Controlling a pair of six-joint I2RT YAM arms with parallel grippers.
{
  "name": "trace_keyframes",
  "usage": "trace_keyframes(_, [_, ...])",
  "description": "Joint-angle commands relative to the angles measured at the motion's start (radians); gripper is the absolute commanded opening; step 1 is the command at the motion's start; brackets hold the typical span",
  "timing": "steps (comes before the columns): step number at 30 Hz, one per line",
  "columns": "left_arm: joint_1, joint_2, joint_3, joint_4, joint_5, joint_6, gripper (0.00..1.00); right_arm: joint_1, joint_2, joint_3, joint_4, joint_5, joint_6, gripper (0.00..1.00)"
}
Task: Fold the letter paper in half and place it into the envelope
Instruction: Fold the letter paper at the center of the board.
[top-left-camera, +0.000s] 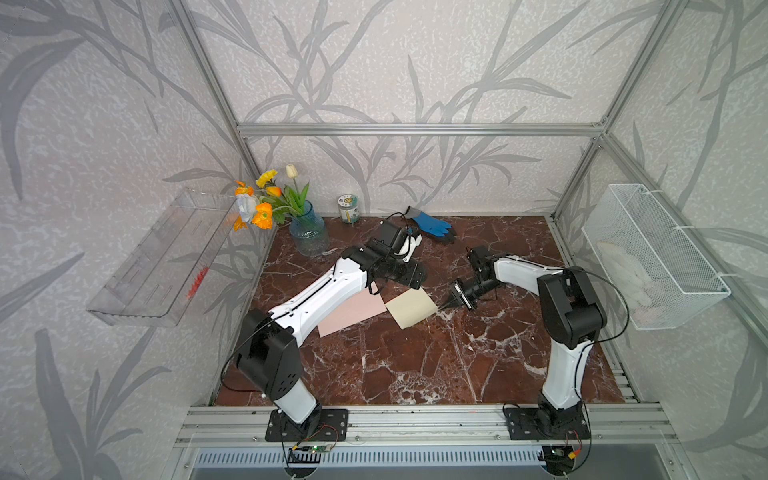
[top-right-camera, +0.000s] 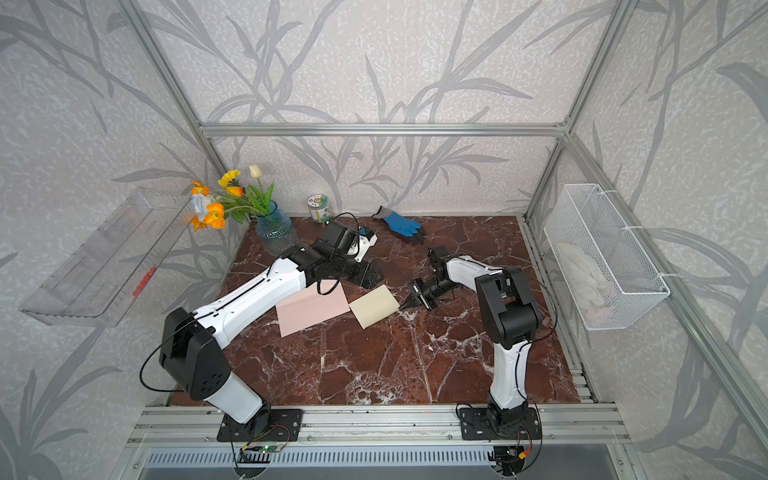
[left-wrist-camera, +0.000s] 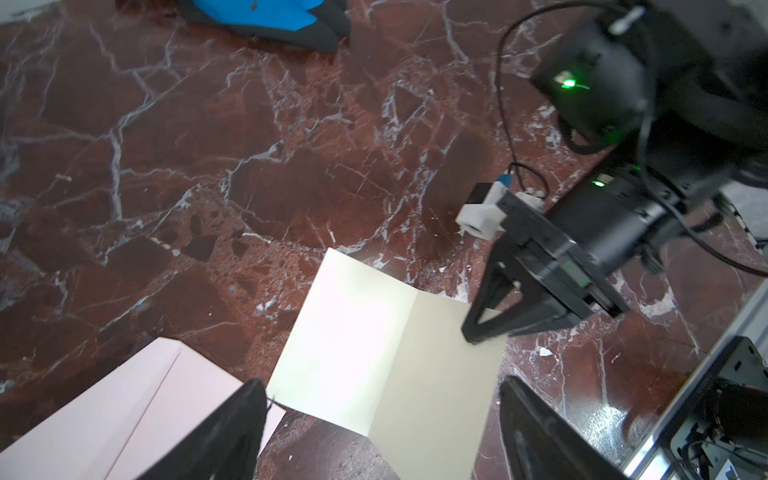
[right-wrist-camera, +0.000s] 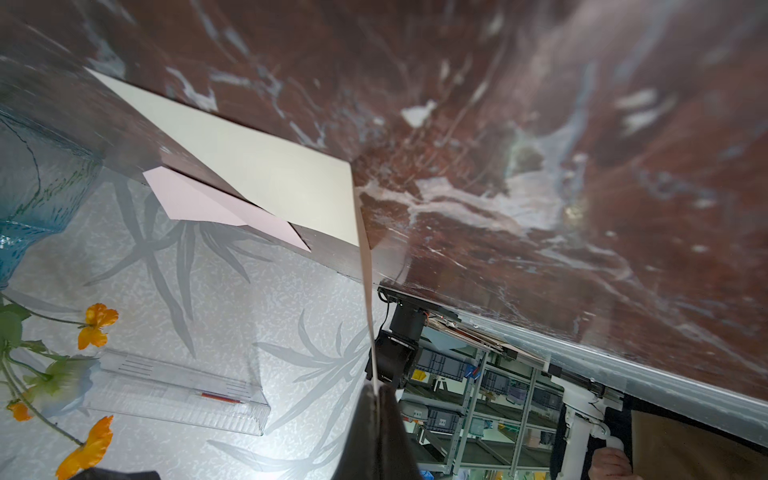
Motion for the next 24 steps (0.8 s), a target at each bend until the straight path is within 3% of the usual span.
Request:
trace_keyframes(1, [-0.037, -0.008, -0.020, -0.008, -0.036, 0.099, 0.87, 0.007, 0.029, 0.059, -0.038, 0.009, 0.010, 0.00])
trace_keyframes(9, [-0.144, 0.038, 0.038, -0.140, -0.111, 0.236, 0.82, 0.018, 0.046, 0.071, -0.028, 0.003, 0.035, 0.00])
trace_keyframes(24, [-0.205, 0.141, 0.015, -0.234, -0.078, 0.234, 0.63, 0.032, 0.058, 0.089, -0.005, -0.001, 0.069, 0.00])
